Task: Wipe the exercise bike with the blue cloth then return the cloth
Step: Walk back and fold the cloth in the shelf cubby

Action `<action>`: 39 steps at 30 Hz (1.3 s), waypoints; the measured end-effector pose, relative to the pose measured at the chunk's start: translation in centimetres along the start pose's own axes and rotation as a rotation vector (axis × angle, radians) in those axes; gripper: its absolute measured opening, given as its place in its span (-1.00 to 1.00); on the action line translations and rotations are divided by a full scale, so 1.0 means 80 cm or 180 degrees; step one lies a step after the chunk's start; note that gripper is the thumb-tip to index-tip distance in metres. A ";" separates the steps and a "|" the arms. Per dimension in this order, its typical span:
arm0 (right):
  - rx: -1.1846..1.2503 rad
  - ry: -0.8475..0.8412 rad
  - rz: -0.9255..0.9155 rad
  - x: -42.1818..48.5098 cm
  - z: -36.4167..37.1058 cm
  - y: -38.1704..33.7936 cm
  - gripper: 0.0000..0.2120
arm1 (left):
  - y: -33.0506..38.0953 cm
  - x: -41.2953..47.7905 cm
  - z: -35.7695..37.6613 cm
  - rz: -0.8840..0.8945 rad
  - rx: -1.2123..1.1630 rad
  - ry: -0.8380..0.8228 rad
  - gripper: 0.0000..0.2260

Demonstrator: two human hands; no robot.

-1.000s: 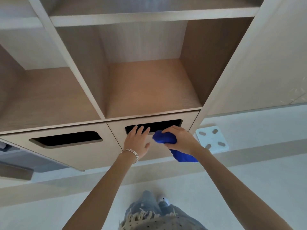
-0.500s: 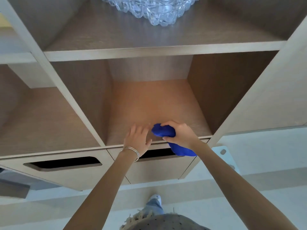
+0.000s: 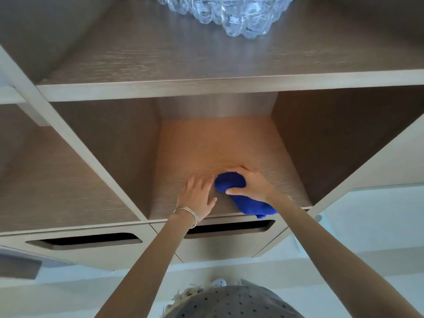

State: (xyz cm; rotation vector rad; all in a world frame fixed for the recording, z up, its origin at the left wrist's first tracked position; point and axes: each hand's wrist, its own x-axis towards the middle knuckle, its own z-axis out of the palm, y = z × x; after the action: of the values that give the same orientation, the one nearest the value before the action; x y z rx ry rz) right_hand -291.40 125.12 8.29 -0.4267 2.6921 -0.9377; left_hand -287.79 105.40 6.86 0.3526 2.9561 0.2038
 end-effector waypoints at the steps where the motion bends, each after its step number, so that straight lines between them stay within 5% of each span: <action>1: 0.0117 0.0052 -0.0067 -0.005 -0.007 0.002 -0.42 | -0.001 0.001 0.001 0.0020 -0.0026 0.0020 -0.42; 8: 0.0434 0.0085 0.0105 -0.078 -0.049 0.034 -0.59 | 0.007 -0.007 0.012 0.0515 -0.0232 0.0087 -0.38; 13: 0.0521 -0.0040 0.0004 -0.098 -0.031 0.040 -0.49 | 0.017 -0.008 0.019 0.0694 -0.0472 0.0185 -0.29; 23: 0.0725 0.0981 0.0157 -0.066 0.034 0.012 -0.59 | 0.019 -0.007 0.017 0.0691 -0.0665 0.0409 -0.34; 30: 0.0671 0.0852 0.0062 -0.055 0.004 0.016 -0.70 | 0.006 -0.015 0.023 0.0768 -0.0487 0.0719 -0.28; 35: 0.0557 0.0813 0.0138 -0.047 -0.010 0.024 -0.65 | 0.019 -0.024 0.030 0.0744 -0.0658 0.0428 -0.14; 39: 0.0477 0.0692 0.0055 -0.037 -0.003 0.020 -0.62 | 0.023 -0.025 0.039 0.0515 -0.0976 0.1027 -0.44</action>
State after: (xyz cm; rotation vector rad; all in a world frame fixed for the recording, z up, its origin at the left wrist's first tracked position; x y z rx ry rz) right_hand -289.04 127.48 7.86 -0.2846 2.7835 -1.2361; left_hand -284.96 107.09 4.37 0.5613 3.1322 0.7931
